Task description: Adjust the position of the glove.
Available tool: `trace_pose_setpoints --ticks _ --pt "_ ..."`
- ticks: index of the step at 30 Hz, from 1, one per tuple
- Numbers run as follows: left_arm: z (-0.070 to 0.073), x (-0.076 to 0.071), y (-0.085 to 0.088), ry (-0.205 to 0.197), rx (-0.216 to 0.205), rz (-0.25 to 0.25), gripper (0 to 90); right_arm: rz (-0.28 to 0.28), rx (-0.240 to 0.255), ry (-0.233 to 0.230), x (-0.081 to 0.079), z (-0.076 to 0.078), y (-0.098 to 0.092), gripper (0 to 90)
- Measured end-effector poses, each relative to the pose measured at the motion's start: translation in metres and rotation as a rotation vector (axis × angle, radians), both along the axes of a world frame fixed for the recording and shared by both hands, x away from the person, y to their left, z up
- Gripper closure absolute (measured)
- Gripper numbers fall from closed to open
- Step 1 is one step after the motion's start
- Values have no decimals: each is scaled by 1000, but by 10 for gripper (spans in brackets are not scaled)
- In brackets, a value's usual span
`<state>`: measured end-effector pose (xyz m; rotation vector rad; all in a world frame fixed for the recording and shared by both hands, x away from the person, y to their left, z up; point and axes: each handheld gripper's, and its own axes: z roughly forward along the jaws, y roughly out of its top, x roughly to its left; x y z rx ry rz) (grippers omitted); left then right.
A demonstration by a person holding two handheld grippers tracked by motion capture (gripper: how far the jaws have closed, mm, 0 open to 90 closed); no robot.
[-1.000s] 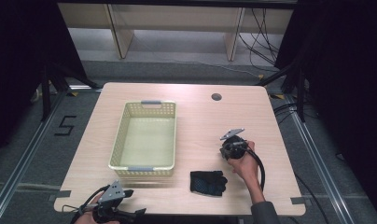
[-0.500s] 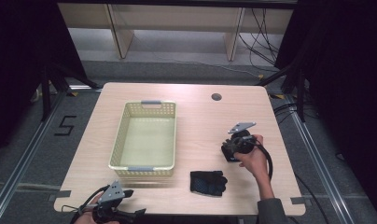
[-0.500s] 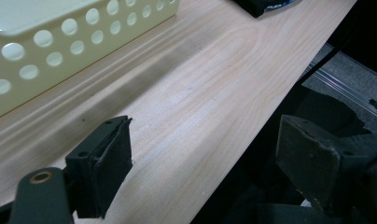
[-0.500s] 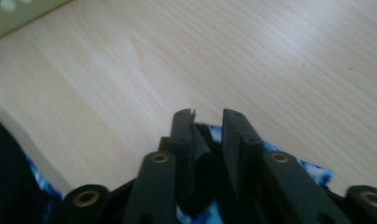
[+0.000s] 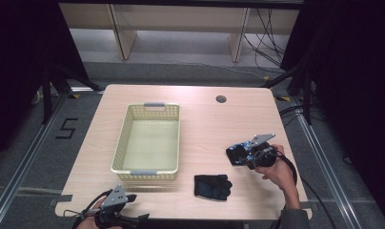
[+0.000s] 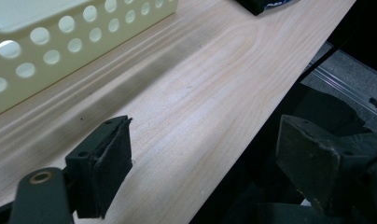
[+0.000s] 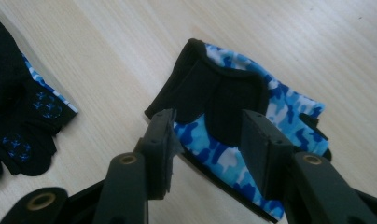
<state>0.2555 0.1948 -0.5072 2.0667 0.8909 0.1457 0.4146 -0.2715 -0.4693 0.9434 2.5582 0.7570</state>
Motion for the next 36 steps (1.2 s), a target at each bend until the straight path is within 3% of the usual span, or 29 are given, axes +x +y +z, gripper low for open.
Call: trace_pose_setpoints --ticks 1,4,7,10,13,15,16,19,20,21,23,26,27,28,29,30,31,33,34,35,36 --pt "0 0 0 0 -1 0 178 3 -19 26 1 -2 2 556" --pt "0 0 0 0 0 0 178 34 -26 16 3 -5 2 552" --pt "-1 0 0 -3 1 -1 178 30 -37 34 5 -8 4 544" --pt "-1 2 1 -11 33 -1 178 37 -43 44 9 -15 6 528" --pt "-1 2 1 -12 33 -2 178 54 -49 42 12 -20 8 530" --pt "-1 2 1 -9 28 0 178 54 -35 51 13 -21 7 560" --pt "-1 0 -1 0 -5 2 178 31 -13 53 11 -23 6 594" --pt "-1 0 0 3 3 2 178 15 17 56 11 -24 4 611" --pt "0 1 1 -7 32 -11 178 30 19 72 12 -23 2 628" --pt "0 2 2 -19 44 -30 178 4 43 56 12 -26 2 644" --pt "0 2 2 -18 44 -29 178 -24 45 55 11 -26 1 682" --pt "-1 0 0 4 3 3 179 5 46 50 11 -24 2 773" --pt "-1 0 0 5 3 2 179 -16 36 49 10 -24 5 788" --pt "-1 0 0 5 2 2 179 -28 31 77 10 -21 6 822" --pt "-1 0 0 4 2 1 179 -28 31 77 10 -21 6 822" --pt "0 1 0 -8 15 -11 180 -27 35 76 10 -21 6 833" --pt "0 1 1 -15 22 -20 180 -26 40 37 11 -23 6 840" --pt "0 1 1 -15 22 -22 180 -23 37 50 11 -19 6 845" --pt "-1 1 0 -16 8 -17 180 -28 51 28 12 -20 7 847" --pt "-1 1 0 3 -4 0 180 -30 49 35 11 -16 7 849" --pt "0 1 1 -8 9 -13 180 -32 54 11 10 -13 7 850"
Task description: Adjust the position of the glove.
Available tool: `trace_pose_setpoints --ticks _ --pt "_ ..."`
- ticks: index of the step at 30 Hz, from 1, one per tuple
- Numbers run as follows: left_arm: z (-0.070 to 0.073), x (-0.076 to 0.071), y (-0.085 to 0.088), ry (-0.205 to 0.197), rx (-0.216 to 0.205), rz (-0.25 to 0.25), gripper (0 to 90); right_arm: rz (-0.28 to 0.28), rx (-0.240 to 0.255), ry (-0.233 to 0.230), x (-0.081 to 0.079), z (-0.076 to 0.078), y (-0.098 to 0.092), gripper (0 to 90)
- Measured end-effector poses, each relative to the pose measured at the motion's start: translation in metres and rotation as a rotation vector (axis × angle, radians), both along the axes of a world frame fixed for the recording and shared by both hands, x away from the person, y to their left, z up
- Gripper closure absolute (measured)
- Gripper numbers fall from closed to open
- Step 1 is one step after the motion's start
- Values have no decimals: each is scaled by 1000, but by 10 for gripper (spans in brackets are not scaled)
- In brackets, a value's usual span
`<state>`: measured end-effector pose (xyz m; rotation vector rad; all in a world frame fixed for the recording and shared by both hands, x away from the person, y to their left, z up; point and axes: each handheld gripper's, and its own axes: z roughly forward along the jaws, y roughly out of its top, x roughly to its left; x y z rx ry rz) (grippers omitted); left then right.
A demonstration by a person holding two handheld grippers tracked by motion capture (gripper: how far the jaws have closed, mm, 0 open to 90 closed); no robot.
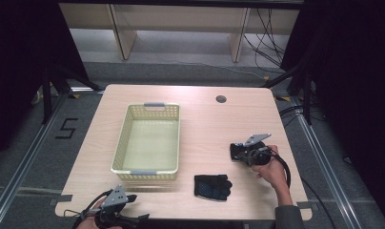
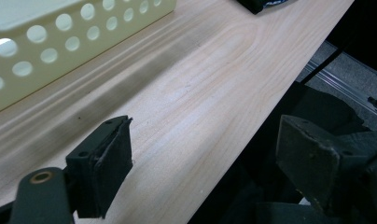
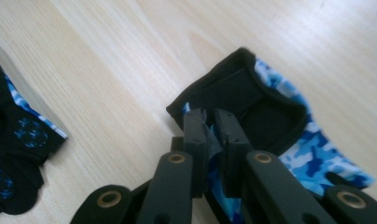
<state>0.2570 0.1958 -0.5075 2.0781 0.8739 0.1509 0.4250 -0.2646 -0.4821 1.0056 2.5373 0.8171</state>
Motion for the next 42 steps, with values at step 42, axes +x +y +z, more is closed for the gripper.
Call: trace_pose_setpoints --ticks 42 --pt "1 -1 1 3 -8 19 170 118 101 -114 -113 44 96 850"
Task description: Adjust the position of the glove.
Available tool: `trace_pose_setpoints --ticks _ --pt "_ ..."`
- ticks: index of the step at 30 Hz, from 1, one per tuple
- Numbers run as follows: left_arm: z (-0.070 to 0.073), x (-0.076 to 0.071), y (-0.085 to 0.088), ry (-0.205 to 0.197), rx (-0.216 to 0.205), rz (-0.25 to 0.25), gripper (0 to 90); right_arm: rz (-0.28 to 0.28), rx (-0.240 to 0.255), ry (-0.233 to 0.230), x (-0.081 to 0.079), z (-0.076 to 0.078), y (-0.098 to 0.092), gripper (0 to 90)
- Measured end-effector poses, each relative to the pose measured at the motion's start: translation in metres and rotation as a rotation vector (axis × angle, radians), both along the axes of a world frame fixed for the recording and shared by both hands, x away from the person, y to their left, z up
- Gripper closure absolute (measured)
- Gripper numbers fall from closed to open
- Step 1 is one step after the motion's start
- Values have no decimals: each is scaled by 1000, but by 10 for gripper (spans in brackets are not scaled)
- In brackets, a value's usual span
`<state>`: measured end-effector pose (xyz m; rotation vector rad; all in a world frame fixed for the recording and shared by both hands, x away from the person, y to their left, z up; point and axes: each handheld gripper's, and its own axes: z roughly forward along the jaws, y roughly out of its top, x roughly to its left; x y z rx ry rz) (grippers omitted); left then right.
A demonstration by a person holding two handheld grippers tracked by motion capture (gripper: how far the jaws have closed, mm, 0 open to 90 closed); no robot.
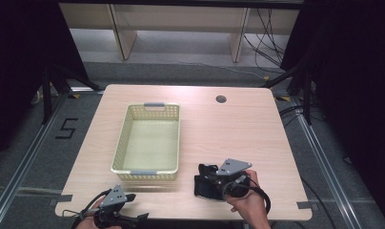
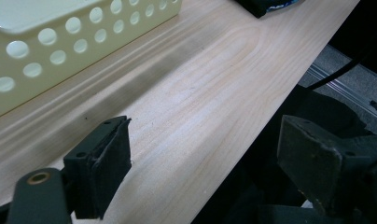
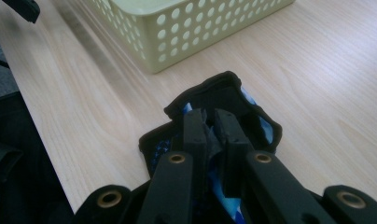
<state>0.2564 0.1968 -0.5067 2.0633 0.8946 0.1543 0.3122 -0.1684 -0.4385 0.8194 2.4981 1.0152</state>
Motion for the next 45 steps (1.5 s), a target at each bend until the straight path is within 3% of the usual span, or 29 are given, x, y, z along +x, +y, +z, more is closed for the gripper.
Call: trace_pose_setpoints --ticks 2,13,19,20,29,34,36,38,40,41,43,45 --pt "0 1 0 -23 10 -7 170 -6 -12 7 -4 -2 3 850" --pt "0 1 1 -18 15 -17 171 -9 -80 20 -13 -20 19 847" --pt "0 1 0 -17 14 -16 171 -14 -76 62 -11 -32 22 840" --pt "0 0 -1 1 0 -4 171 -15 -73 61 -12 -34 23 839" --pt "0 1 0 -15 15 -17 171 -19 -95 117 -13 -46 28 802" --pt "0 1 0 -16 11 -17 172 -20 -53 116 -13 -46 24 726" --pt "0 1 1 -16 11 -16 171 -58 16 118 -13 -36 13 636" --pt "0 1 1 -15 10 -15 171 -79 27 101 -12 -32 7 626" --pt "0 1 1 -16 12 -17 171 -157 53 92 -12 -26 -7 590" --pt "0 0 -1 -2 -1 -8 171 -177 62 79 -9 -26 -16 568" --pt "0 0 -1 -13 5 -14 171 -268 103 94 -8 -28 -31 538" --pt "0 0 -1 -1 1 -6 171 -289 120 87 -4 -33 -43 508"
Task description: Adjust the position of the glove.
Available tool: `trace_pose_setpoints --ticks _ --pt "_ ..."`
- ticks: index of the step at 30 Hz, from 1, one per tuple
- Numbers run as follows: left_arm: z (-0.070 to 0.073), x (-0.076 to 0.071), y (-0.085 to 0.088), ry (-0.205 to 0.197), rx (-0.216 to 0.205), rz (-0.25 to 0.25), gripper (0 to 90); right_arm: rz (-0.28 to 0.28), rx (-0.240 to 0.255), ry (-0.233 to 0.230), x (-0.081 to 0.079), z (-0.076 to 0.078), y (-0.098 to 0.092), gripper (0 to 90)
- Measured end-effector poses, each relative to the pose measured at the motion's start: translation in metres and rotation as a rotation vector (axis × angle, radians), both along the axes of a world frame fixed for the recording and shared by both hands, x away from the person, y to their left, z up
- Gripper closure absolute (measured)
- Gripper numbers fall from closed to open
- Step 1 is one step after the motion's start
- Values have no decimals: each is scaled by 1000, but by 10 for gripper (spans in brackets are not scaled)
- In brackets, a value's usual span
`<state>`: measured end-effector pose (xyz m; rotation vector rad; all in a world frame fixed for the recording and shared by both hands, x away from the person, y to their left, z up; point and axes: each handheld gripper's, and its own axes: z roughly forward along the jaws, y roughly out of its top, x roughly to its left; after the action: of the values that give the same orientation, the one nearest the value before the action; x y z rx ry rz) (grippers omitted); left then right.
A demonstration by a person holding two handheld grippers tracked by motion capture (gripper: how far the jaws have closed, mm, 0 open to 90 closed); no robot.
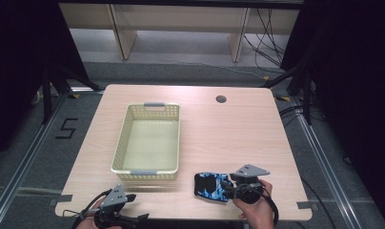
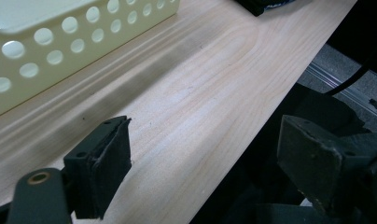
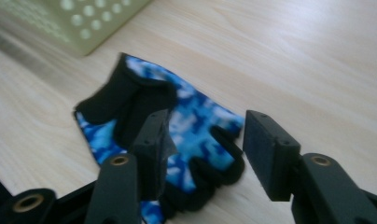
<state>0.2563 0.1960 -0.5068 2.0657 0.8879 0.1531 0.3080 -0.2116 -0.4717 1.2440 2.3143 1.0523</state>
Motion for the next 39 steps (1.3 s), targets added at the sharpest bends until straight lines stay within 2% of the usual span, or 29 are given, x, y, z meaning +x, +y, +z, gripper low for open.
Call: trace_pose_setpoints --ticks 1,2,3,6,8,10,11,13,14,15,16,17,18,19,24,25,26,27,28,29,30,31,32,34,35,36,37,38,39 --pt "0 1 1 -17 16 -13 171 -33 22 24 0 -1 -5 493" --pt "0 1 1 -16 12 -11 171 -60 37 48 0 -2 -8 474" --pt "0 1 1 -15 15 -12 171 -71 46 51 1 -4 -10 449" --pt "0 0 0 -12 0 -10 172 -98 31 97 2 -8 -12 407" --pt "0 0 0 -11 0 -10 173 -90 47 110 7 -15 -14 392" --pt "0 0 0 -2 5 -8 172 -80 81 157 7 -18 -15 383" --pt "0 -1 -1 8 2 -2 173 -90 88 178 8 -19 -14 376" --pt "0 -1 -1 7 4 -2 173 -86 81 191 10 -22 -14 373" --pt "-1 0 -1 8 5 -6 173 -56 71 156 12 -24 -15 374" --pt "0 0 0 -9 22 -20 173 -70 81 181 13 -24 -12 373" --pt "0 0 0 -8 23 -20 173 -55 55 167 14 -25 -11 374" --pt "0 0 0 -8 23 -20 173 -48 43 191 15 -25 -9 375" --pt "0 0 0 -8 24 -20 172 -44 0 178 16 -27 -6 376" --pt "0 0 0 -8 23 -19 173 -43 -2 173 16 -30 -3 379" --pt "0 0 0 -9 26 -21 173 30 -103 139 14 -29 5 490" --pt "-1 0 -1 -11 13 -19 173 22 -87 131 14 -30 7 503" --pt "-1 0 -1 -12 17 -20 173 23 -98 158 13 -27 7 531" --pt "-1 -1 -2 -4 6 -14 173 40 -95 141 15 -28 5 587" --pt "-1 -2 -3 11 6 -9 173 30 -65 142 15 -29 5 615" --pt "-1 -2 -3 12 6 -9 173 51 -78 138 17 -29 2 652" --pt "-1 -2 -3 12 6 -8 173 58 -55 122 18 -30 2 687" --pt "-2 -1 -3 10 1 -7 172 67 -46 139 19 -30 0 723" --pt "-2 -1 -3 -4 9 -16 173 61 -13 134 20 -32 0 750" --pt "-2 0 -3 5 2 -19 172 77 9 159 21 -32 -5 777" --pt "-1 -1 -4 24 -7 -11 173 79 15 144 21 -33 -6 783" --pt "-1 0 -4 21 -6 -13 173 61 54 145 21 -35 -5 787" --pt "-2 1 -5 15 -13 -22 176 66 33 156 20 -34 -7 790" --pt "-1 1 -6 45 -31 -12 182 55 56 148 20 -35 -5 791" --pt "-1 2 -8 44 -46 -17 188 55 59 159 20 -34 -5 792"
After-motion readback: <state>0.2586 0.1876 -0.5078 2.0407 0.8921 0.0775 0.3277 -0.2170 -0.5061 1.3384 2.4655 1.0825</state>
